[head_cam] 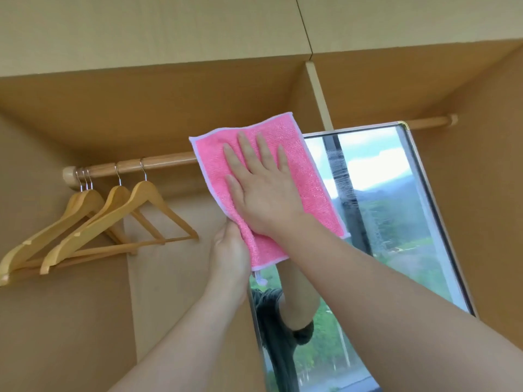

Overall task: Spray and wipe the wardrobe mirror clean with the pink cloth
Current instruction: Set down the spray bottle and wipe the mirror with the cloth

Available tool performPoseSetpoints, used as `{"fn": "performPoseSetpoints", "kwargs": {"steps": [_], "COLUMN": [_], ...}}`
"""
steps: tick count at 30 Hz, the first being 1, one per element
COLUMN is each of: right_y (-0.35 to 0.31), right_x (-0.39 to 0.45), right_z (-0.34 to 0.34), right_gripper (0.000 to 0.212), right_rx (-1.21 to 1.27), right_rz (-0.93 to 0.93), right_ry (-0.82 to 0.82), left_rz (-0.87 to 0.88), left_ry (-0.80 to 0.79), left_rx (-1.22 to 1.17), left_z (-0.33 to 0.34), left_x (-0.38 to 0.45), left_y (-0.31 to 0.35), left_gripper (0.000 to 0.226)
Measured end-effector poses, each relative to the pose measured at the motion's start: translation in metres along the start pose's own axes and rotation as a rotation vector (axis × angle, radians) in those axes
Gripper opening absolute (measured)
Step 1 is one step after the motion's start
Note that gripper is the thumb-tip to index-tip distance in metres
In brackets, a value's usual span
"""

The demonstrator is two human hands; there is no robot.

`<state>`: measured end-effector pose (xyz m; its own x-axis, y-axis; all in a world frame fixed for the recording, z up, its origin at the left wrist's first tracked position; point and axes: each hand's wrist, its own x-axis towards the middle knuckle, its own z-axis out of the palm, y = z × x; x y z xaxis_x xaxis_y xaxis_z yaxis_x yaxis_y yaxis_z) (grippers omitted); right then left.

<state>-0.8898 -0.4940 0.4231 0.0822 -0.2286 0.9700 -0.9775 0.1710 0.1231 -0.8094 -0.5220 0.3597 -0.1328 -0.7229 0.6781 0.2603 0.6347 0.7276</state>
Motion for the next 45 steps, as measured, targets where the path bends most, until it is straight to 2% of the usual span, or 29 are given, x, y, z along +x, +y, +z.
{"fn": "performPoseSetpoints", "kwargs": {"steps": [4,9,13,16,19,23,27,31,33,35,37,42,45], "right_y": [0.028,0.097,0.164,0.206,0.221,0.214,0.185,0.123,0.08,0.034,0.002,-0.004,0.0], "right_x": [-0.011,-0.033,-0.05,-0.066,-0.081,-0.099,-0.106,-0.1,-0.098,-0.102,-0.106,-0.122,-0.14], "right_z": [-0.005,-0.019,-0.026,-0.03,-0.031,-0.028,-0.02,-0.016,-0.013,-0.006,-0.001,0.004,0.007], "right_gripper": [0.056,0.057,0.058,0.061,0.061,0.061,0.062,0.063,0.061,0.059,0.058,0.058,0.057], "right_rx": [-0.003,-0.014,0.0,-0.003,0.006,0.02,0.016,0.011,0.032,0.053,0.052,0.102,0.135], "right_rz": [0.02,0.093,0.246,0.373,0.42,0.414,0.331,0.23,0.109,-0.051,-0.132,-0.093,-0.083], "right_ry": [-0.008,-0.039,-0.032,-0.01,0.007,0.004,-0.038,-0.107,-0.139,-0.168,-0.18,-0.129,-0.126], "left_rz": [0.113,0.186,0.02,-0.075,-0.2,-0.381,-0.402,-0.408,-0.44,-0.393,-0.353,-0.293,-0.292], "left_ry": [0.019,0.098,0.078,0.083,0.123,0.184,0.157,0.13,0.143,0.101,0.065,0.055,0.034], "left_rx": [0.036,0.247,0.337,0.231,0.112,-0.056,-0.08,-0.106,-0.034,0.027,0.011,-0.087,-0.007], "left_z": [0.003,0.003,0.001,0.004,0.008,0.007,0.006,0.002,0.004,0.003,0.002,-0.001,0.0], "left_x": [-0.005,-0.014,-0.021,-0.032,-0.036,-0.042,-0.046,-0.054,-0.054,-0.053,-0.052,-0.057,-0.059], "left_y": [-0.003,0.002,0.011,0.02,0.017,0.008,0.007,0.012,0.013,0.011,0.01,0.014,0.012], "left_gripper": [0.045,0.047,0.04,0.046,0.036,0.055,0.04,0.046,0.056,0.046,0.031,0.035,0.033]}}
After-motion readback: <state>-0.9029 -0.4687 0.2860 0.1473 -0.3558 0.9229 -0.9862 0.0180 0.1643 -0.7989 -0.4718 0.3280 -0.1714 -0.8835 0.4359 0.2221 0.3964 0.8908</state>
